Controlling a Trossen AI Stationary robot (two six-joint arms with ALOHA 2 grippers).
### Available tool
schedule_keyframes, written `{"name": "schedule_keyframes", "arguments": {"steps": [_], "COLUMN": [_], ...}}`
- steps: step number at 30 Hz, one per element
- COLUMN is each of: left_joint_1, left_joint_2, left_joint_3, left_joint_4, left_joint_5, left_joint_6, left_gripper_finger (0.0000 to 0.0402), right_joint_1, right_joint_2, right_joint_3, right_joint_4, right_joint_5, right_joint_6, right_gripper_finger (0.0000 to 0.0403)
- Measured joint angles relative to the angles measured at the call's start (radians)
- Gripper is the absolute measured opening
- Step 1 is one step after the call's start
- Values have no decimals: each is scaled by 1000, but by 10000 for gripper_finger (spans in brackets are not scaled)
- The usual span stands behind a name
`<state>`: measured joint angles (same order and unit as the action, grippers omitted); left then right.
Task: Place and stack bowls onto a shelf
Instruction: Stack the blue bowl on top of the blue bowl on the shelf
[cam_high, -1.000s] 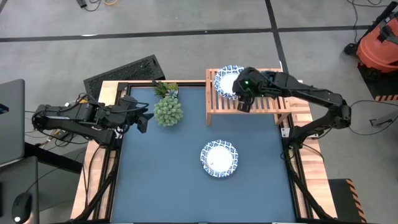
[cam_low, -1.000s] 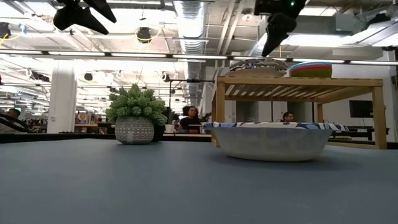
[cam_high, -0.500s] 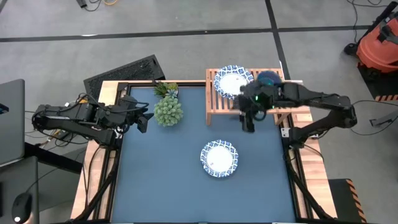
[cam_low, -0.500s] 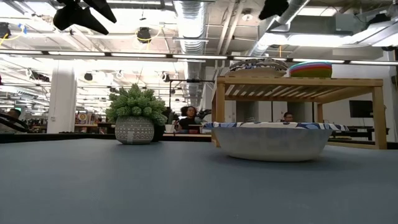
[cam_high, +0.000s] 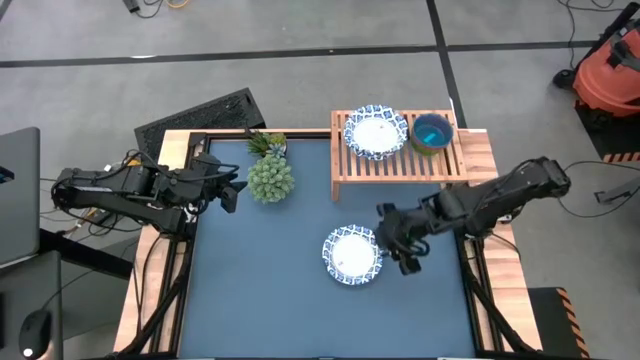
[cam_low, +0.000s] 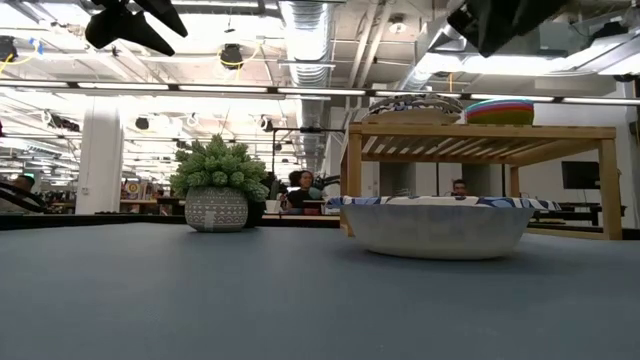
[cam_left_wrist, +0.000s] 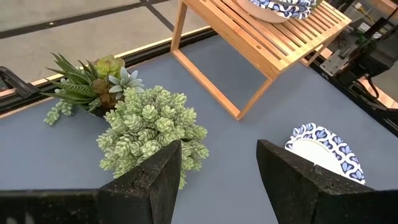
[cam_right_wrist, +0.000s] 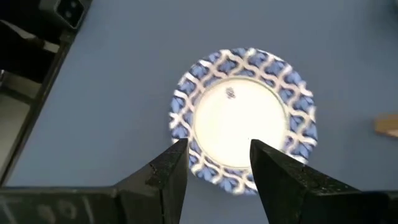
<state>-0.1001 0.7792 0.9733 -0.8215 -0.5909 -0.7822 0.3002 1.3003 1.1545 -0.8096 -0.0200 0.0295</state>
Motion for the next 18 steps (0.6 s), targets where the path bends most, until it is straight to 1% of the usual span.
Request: {"name": "schedule_keyframes", "arguments": {"steps": [4,9,13,16,18], "left_joint_1": [0,0,0,0,0], "left_joint_2": [0,0,0,0,0], "left_joint_3": [0,0,0,0,0], "left_joint_4": [0,0,0,0,0], "left_joint_5": [0,0,0,0,0], "left_joint_6": [0,0,-1,-8,-8], "left_gripper_finger": [197,197,197,197,197], "right_joint_1": [41,54,65,69,78], "right_joint_2": [-3,-3,-2,29,54], "right_joint_3": [-81,-168,-203,-226,-231], "right_joint_4": [96,212,226,254,241], "right_joint_5": [21,22,22,21,21], "right_joint_6": [-7,-8,-12,-14,-16], "right_gripper_finger": [195,195,195,195,195]}}
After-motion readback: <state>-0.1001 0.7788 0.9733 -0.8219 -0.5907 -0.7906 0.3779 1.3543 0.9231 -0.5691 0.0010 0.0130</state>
